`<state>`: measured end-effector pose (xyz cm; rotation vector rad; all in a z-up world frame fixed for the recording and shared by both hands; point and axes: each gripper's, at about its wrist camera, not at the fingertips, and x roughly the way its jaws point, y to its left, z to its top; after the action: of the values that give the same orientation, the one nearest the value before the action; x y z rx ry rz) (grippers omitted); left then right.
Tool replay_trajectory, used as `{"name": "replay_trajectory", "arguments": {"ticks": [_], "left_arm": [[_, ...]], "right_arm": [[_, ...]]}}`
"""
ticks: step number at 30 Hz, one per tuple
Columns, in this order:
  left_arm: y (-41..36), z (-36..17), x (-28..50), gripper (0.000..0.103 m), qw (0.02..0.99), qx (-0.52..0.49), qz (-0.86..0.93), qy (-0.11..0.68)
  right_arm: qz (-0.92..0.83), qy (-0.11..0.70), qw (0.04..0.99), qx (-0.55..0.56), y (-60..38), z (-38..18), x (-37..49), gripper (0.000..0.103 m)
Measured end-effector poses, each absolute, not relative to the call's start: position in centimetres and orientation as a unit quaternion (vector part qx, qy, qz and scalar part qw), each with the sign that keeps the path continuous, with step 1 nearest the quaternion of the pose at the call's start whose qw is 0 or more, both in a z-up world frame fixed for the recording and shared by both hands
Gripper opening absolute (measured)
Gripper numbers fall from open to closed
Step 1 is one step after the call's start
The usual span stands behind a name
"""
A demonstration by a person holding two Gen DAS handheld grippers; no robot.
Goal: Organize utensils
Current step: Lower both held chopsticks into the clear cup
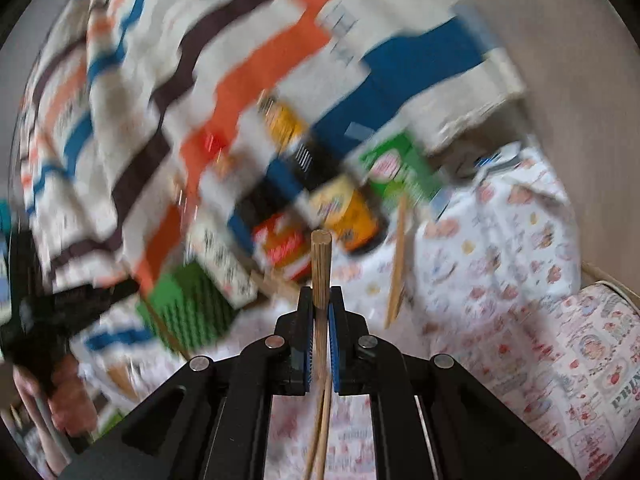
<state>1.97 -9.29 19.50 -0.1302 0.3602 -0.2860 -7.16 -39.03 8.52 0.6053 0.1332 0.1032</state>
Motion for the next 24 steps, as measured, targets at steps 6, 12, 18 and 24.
{"name": "replay_trajectory", "arguments": {"ticks": [6,12,18,24], "left_arm": [[-11.8,20.1,2.2,0.006,0.964,-0.093,-0.208,0.138],[-13.4,20.0,2.6,0.006,0.950,-0.154,-0.256,0.088],[-14.6,19.0,5.1,0.006,0.949,-0.164,-0.245,0.111],[-15.9,16.1,6.1,0.006,0.953,-0.143,-0.238,0.124]], "right_arm": [[0.052,0.052,0.932,0.354,-42.8,8.5,-6.0,0.008],[0.028,0.080,0.942,0.325,-42.3,7.9,-3.3,0.008],[0.046,0.046,0.945,0.319,-42.6,11.1,-3.2,0.008],[0.031,0.043,0.944,0.327,-43.5,11.3,-1.5,0.008]]}}
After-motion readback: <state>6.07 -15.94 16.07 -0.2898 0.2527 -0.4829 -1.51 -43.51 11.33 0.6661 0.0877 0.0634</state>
